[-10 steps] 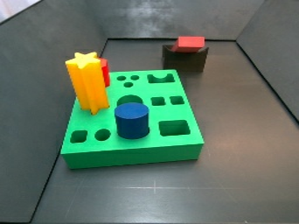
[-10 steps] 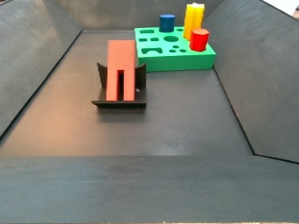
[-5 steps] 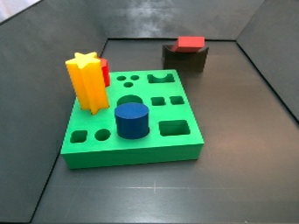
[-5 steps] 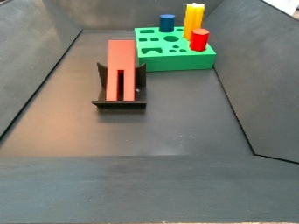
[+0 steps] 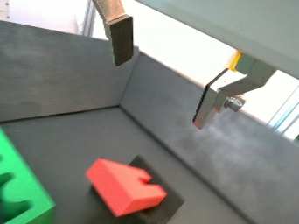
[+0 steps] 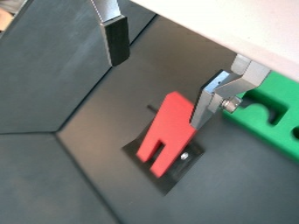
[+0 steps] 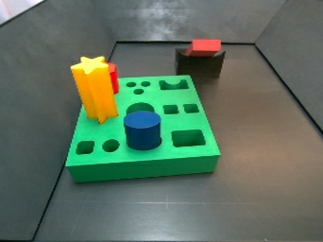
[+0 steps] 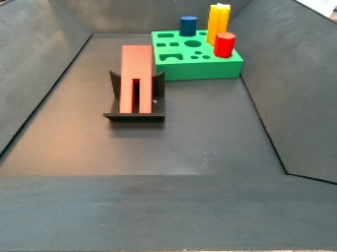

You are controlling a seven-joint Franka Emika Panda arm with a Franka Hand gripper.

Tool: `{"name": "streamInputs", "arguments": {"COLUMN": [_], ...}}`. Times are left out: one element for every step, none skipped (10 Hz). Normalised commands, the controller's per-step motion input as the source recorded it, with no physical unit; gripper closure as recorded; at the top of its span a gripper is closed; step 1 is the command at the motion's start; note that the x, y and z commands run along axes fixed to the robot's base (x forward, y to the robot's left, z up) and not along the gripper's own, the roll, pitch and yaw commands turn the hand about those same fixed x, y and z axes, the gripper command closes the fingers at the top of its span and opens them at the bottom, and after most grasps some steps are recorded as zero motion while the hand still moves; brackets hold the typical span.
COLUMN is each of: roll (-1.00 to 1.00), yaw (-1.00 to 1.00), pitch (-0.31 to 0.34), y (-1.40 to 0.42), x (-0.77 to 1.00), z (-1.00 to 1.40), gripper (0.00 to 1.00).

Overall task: Pick up the double-square object. Move up. Rotate the double-square object. Place the double-square object on the fixture. Regrasp the double-square object. Move to above the board. Insert the double-square object.
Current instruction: Regrasp the double-square object.

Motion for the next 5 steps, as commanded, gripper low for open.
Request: {"name": "streamInputs", "arguments": {"roll": [1.0,1.0,0.97,0.72,0.52], "yaw": [0.05,0.07,0.09,0.12,0.14], "pitch": [0.084,0.128,0.163,0.166,0.155], "y": [-0.04,-0.04,-0.05,-0.05,-0.05], "x": [0.08,0.09,0.1,0.1,0.1], "z": [0.0,0.0,0.0,-0.01,-0.01], "gripper": [0.0,0.0,0.0,0.0,0.0]}}
